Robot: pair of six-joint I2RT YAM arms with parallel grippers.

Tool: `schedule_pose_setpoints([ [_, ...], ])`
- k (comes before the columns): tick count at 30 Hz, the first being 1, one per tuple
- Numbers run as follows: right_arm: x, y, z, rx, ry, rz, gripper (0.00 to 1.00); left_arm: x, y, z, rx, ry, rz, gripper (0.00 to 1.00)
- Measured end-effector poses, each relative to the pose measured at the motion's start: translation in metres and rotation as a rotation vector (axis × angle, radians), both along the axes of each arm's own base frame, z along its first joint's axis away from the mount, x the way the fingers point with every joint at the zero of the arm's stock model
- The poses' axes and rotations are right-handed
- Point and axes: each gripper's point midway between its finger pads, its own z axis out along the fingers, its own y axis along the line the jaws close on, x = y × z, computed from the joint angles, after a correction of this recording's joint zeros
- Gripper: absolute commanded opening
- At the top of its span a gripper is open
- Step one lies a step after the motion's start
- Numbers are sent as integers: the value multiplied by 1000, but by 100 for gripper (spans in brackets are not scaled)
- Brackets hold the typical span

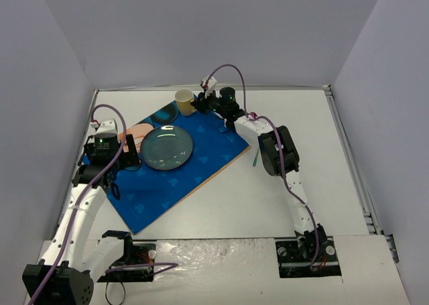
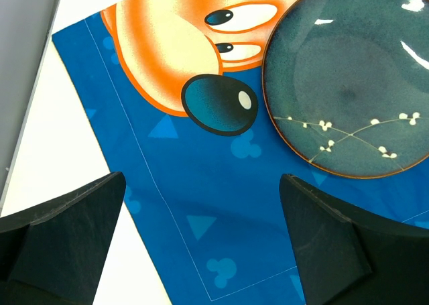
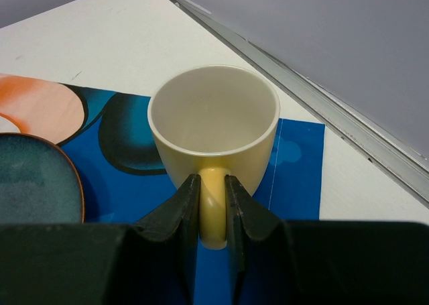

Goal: Set the dinner table for one person

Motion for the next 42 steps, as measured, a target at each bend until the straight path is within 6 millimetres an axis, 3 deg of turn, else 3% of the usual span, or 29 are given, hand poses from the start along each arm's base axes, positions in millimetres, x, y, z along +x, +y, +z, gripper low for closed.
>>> schedule_pose_setpoints([
  [10, -1, -6, -8, 1, -6, 6, 10, 0, 0, 0, 0, 0, -1, 97],
  [17, -2, -14, -14, 11, -19, 15, 30, 0, 0, 0, 0, 0, -1, 97],
  [20, -4, -21, -23, 4, -6, 7, 45, 0, 0, 0, 0, 0, -1, 97],
  [26, -18, -47, -33, -28, 53, -44, 62, 0, 0, 1, 0, -3, -1, 97],
  [30, -31, -82, -7, -48, 83, -141, 69, -1, -1, 5, -3, -19, -4, 97],
  [38, -49, -188, 98, -26, 99, -561, 70, -5, -2, 15, -12, -61, -13, 97],
  [42, -70, -232, 107, -42, 181, -744, 70, -5, -4, 16, -20, -65, -23, 97],
])
